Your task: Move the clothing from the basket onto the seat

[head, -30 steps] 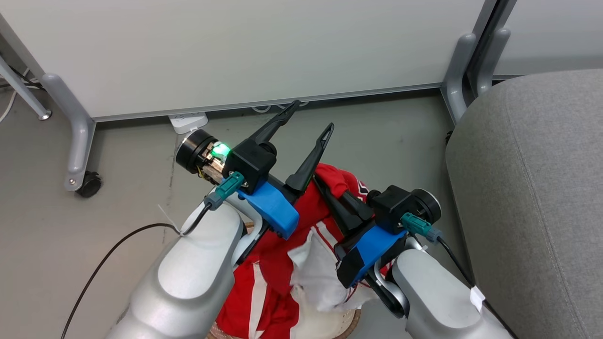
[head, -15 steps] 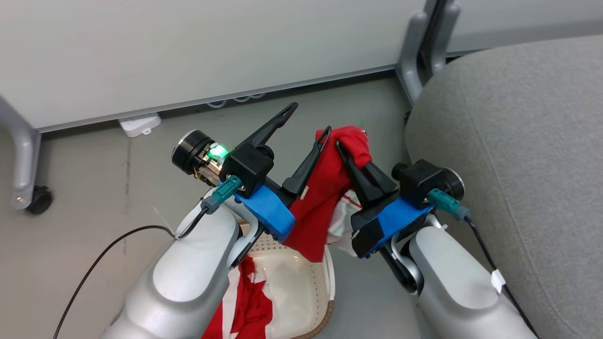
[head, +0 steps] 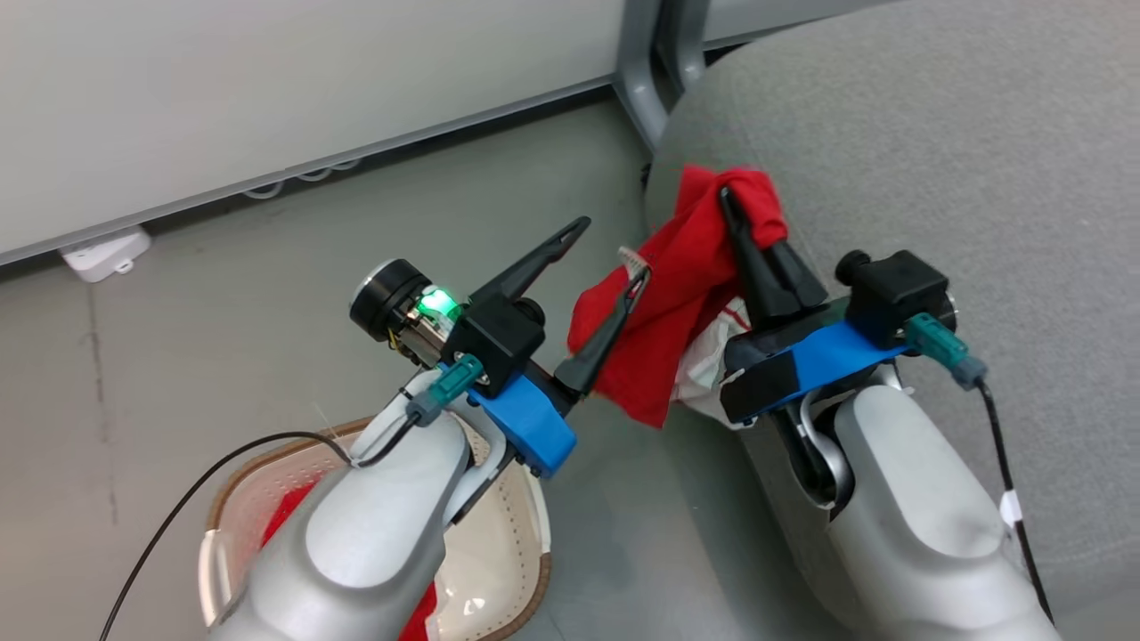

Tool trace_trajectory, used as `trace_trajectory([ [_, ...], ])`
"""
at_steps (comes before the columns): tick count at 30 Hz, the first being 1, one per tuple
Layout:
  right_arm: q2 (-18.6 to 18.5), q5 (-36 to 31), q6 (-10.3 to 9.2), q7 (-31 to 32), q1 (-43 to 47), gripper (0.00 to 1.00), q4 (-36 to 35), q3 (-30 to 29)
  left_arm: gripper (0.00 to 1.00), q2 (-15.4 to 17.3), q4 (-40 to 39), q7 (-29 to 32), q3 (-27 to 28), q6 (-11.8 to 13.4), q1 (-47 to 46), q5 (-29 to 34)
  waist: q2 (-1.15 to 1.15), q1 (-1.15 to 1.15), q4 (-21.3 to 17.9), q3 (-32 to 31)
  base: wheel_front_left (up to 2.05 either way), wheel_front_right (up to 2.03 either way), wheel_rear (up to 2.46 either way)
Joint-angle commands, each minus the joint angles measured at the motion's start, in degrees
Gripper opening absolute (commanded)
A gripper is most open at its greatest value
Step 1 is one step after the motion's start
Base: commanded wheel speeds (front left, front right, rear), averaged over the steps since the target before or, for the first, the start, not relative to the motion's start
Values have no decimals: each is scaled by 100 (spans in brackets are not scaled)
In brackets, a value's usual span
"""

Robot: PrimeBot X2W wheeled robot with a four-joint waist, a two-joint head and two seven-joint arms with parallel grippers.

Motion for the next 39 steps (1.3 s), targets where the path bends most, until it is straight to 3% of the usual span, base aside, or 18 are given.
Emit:
trace_trajectory([
  [1,2,-41,-3,-1,55,0,-91,-109,100,30,-17,-18,-66,-8,62,15,0,0,-207,110,0,0,0],
  [21,4,-183,-4,-1,591,0,-795,-1484,100,171,57,-18,-785,-4,-115,-143,0,0,-1020,618,0,0,0],
  [31,3,-160,-4,-1,659,0,-852,-1561,100,181,32,-18,-869,-4,-159,-208,0,0,-1034,675,0,0,0],
  [39,0,-457,-4,-2,95,0,-1245,-1948,100,270,-96,-9,-801,26,-314,-175,0,0,-884,986,0,0,0],
])
